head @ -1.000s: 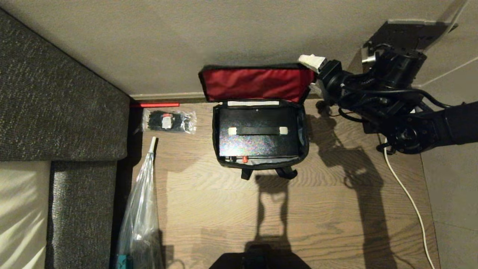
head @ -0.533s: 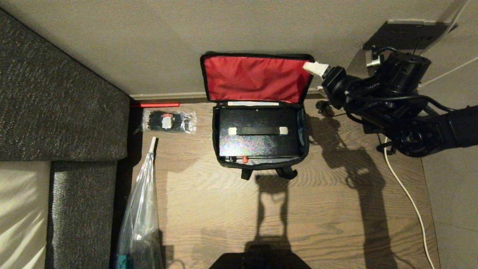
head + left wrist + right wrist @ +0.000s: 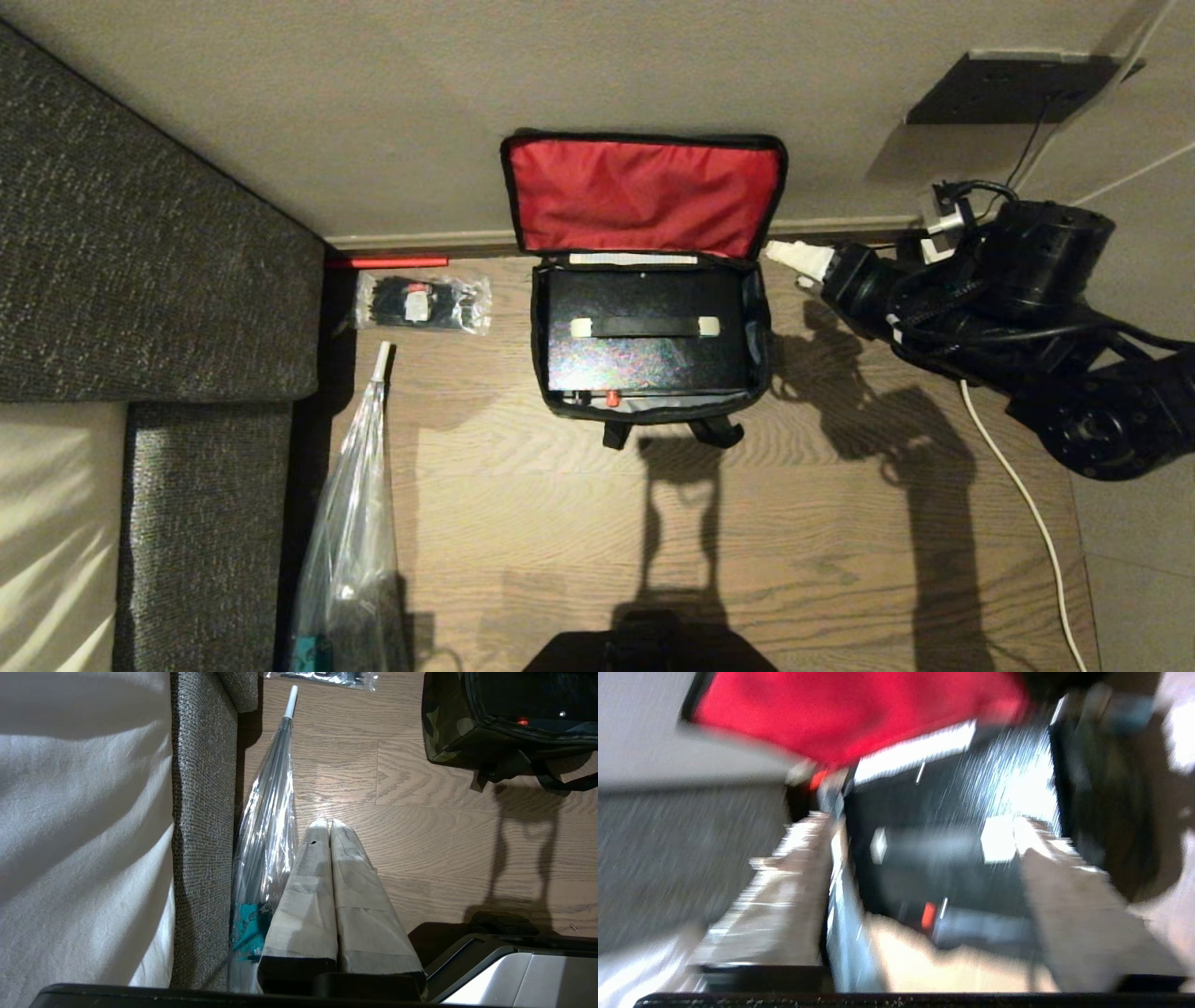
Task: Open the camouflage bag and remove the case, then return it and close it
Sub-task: Grip the handle
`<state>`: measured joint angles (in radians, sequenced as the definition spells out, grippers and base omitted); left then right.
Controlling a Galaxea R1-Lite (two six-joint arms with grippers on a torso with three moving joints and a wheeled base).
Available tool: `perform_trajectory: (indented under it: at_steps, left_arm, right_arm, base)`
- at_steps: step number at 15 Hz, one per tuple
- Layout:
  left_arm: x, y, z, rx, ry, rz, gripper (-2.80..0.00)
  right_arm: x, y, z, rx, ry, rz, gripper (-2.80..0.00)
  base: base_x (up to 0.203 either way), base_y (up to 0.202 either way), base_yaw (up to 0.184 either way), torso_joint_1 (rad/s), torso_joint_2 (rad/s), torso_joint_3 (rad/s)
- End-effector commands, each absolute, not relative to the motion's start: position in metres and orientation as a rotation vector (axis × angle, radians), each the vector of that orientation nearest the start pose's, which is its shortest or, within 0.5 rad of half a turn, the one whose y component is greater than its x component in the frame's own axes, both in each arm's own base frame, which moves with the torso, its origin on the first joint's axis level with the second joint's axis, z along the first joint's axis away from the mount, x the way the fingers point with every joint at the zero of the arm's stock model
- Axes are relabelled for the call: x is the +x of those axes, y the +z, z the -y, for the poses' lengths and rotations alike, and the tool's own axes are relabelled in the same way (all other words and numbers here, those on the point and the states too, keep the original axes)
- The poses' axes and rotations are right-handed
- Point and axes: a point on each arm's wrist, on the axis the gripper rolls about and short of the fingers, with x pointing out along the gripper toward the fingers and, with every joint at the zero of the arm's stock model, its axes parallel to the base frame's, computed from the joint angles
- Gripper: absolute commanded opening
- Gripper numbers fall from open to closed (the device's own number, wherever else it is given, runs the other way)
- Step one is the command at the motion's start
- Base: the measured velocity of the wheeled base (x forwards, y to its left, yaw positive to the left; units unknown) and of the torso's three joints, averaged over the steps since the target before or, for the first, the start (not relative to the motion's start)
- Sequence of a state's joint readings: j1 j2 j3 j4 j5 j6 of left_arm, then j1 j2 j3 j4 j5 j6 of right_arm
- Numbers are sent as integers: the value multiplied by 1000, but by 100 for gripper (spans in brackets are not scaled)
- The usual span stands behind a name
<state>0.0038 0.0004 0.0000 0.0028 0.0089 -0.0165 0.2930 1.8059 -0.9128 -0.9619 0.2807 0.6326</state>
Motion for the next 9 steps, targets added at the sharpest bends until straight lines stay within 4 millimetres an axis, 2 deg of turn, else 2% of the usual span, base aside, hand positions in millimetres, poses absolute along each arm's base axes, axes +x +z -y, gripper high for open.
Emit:
perform_trajectory:
  at_steps: [1,2,4,5,7,9]
  left_arm:
    - [-23,74,0,-17,14,-4,-280]
    - [-23,74,0,-17,14,-4,-280]
    - [-23,74,0,-17,14,-4,-280]
    - [-23,74,0,-17,14,-4,-280]
    - [-23,74,0,-17,14,-4,-280]
    - [-23,74,0,-17,14,-4,-280]
  right_arm:
    - [282,222,-93,609,647,-122,-280]
    - [266,220,-90,604,681,-162,-280]
    - [220,221,-77,594,747,-218,-280]
    - [201,213,-72,587,762,-269,-280]
    - [154,208,-58,492,764,-270,-280]
    - [111,198,-43,379,690,-239,-280]
  base:
    - [0,0,0,0,0,0]
    - [0,0,0,0,0,0]
    - [0,0,0,0,0,0]
    - [0,0,0,0,0,0]
    - [0,0,0,0,0,0]
    - [0,0,0,0,0,0]
